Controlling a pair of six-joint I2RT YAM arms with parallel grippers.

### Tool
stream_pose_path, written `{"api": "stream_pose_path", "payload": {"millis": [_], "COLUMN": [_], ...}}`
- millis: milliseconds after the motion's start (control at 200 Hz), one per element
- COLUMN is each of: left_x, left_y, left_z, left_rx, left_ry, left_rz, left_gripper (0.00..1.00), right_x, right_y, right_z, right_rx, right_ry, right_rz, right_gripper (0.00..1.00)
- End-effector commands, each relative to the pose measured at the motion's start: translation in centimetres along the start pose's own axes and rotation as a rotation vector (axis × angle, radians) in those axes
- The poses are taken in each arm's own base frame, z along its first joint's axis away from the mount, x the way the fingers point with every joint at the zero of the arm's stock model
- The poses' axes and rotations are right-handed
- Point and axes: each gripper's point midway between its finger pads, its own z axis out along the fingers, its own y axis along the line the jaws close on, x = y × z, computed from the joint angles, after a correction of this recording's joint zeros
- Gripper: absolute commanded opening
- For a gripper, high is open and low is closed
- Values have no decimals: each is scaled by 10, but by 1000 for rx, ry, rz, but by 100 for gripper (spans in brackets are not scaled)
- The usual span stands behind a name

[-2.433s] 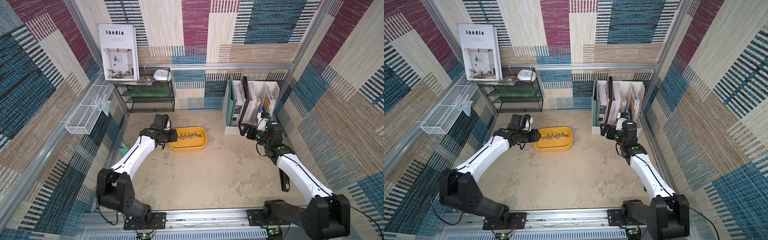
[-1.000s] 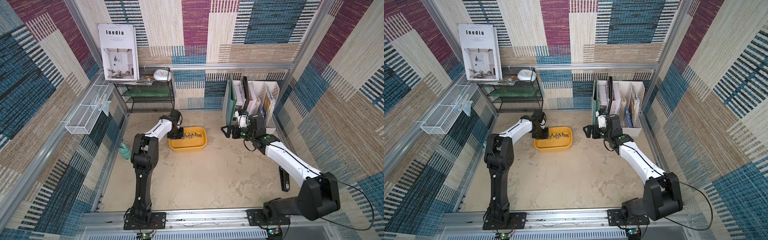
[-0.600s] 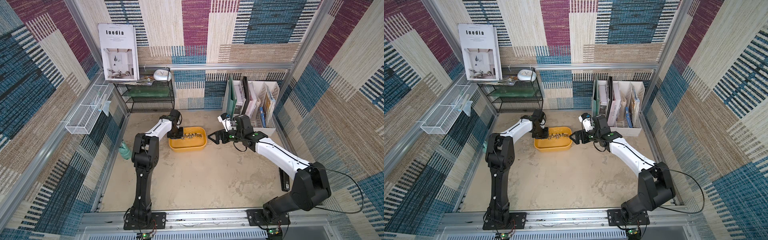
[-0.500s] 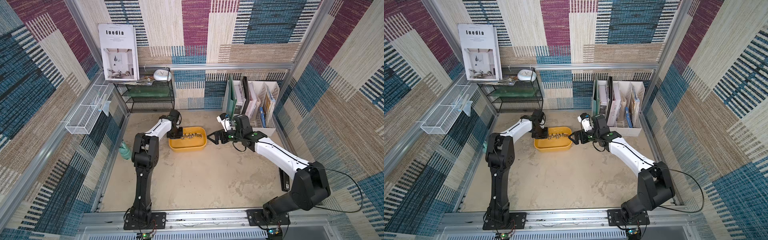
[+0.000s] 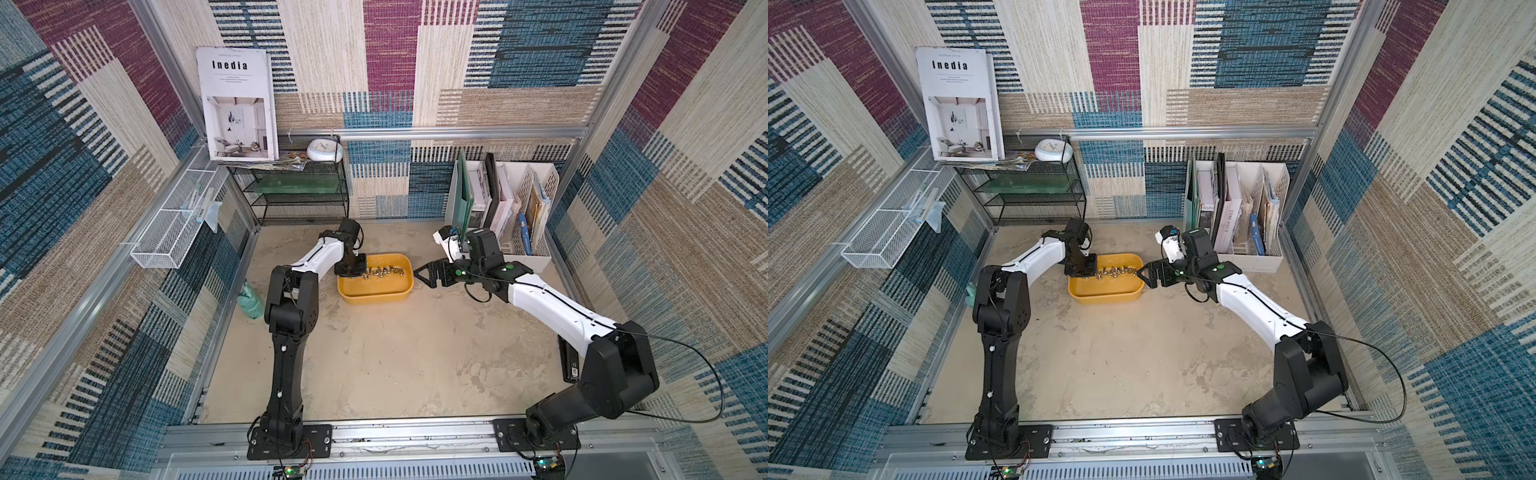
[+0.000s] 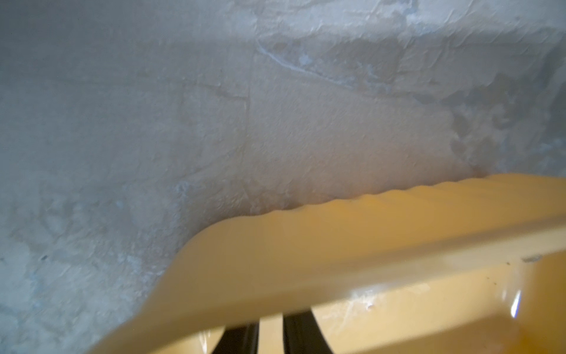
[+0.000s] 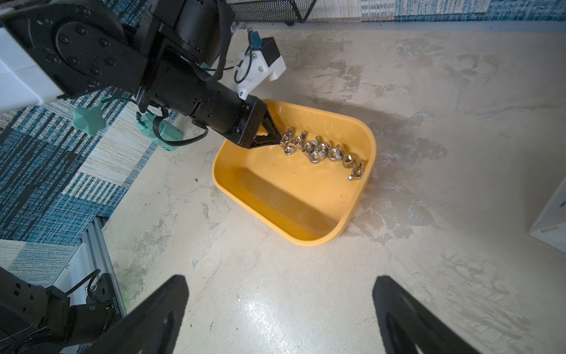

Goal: Take out the wing nut from the storage box
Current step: Pick up the wing nut from the storage box.

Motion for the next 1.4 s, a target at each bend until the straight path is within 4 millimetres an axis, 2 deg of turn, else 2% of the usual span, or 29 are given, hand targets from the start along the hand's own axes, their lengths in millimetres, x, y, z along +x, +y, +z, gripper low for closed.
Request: {"api": "stream_pose_path", "payload": {"millis": [0,235,305,486,546,666,726,947,1077,1242,1397], "left_x": [1,1,0,-1,0,1,1,3,6,25,64], "left_y": [-3,-3,-3,-2,-3,-4,-5,-7,-9,-7,5], "left_z": [1,3,2,2,2,-3,-7,-33,-57,-94,-123], "left_rx": [17,-4,-15,-28,-28,-40,-44,-57,-55,-48,-61], "left_ry": [8,4,-1,-6,-3,-10,-19,-56,-91,-134,-149], "left_rz": [14,34,40,52,58,70,78,89,79,48,0], "left_gripper": [20,19,13,13,7,6,2,1,1,0,1], "right_x": [1,2,3,4,4,3,3,3,1,-3,-4], "right_y": [-1,-2,-3,-4,-4,-3,-3,-1,2,6,15], "right_z": [1,2,3,4,4,4,4,6,5,5,11], "right_rx": [4,7,11,11,13,12,9,-7,-16,-26,-62], "right_ry": [8,11,15,20,18,14,16,14,10,4,14], "right_rz": [-7,-5,-2,-2,-2,-3,-1,-3,-10,-37,-60], "right_gripper": [99,99,99,99,99,99,99,99,99,99,99]}}
